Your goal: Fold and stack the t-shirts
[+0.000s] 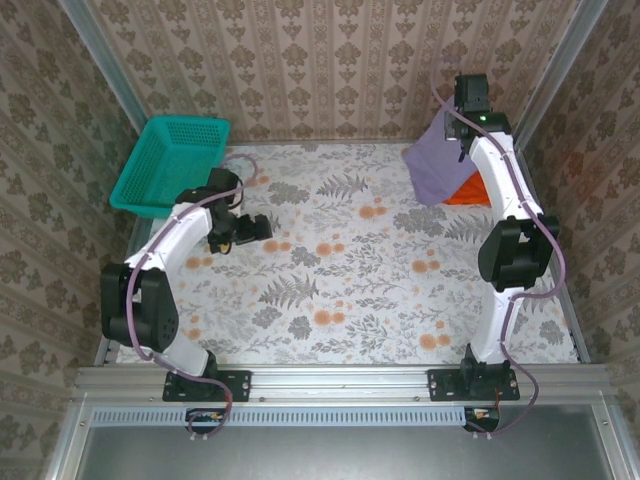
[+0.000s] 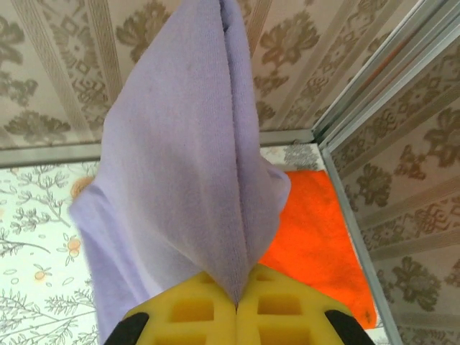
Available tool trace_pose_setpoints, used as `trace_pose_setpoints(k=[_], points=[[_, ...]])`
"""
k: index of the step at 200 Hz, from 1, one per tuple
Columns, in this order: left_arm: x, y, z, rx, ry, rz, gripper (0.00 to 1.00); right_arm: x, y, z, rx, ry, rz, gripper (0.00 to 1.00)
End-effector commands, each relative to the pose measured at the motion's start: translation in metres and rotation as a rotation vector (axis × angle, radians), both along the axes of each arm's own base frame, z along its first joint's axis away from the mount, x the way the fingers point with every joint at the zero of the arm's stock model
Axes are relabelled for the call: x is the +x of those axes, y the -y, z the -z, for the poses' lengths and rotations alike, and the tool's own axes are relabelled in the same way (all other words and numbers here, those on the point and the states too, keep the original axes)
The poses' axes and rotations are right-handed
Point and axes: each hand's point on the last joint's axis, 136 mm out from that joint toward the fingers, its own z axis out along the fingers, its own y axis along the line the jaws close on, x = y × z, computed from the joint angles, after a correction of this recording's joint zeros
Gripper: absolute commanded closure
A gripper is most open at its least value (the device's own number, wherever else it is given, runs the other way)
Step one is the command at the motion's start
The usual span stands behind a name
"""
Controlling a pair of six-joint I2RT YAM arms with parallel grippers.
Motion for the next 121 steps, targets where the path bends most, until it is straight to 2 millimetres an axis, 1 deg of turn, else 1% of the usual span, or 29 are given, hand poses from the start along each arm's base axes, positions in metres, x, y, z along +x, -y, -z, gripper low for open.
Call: trace_pose_setpoints(k=[1,24,45,83,103,121], points=[[0.002,0.000,0.000,-0.005,-0.016,0.011,0.00,0.001,0.015,-0.014,-0.052,0.005,0.040,1.00],[0.004,0.000,0.002,-0.003,-0.025,0.011,0.00,0.000,0.024,-0.018,-0.048,0.005,0.063,1.00],[0.006,0.000,0.004,-0.003,-0.030,0.010,0.00,-0.002,0.031,-0.013,-0.049,-0.012,0.083,1.00],[0.006,-0.003,0.004,0.000,-0.034,0.001,0.00,-0.006,0.049,0.002,-0.053,-0.048,0.131,1.00],[0.005,-0.005,0.005,0.007,-0.038,0.003,0.00,-0.006,0.062,0.013,-0.067,-0.070,0.168,1.00],[0.006,-0.004,0.006,0.009,-0.044,0.010,0.00,-0.007,0.073,0.026,-0.043,-0.088,0.208,1.00]])
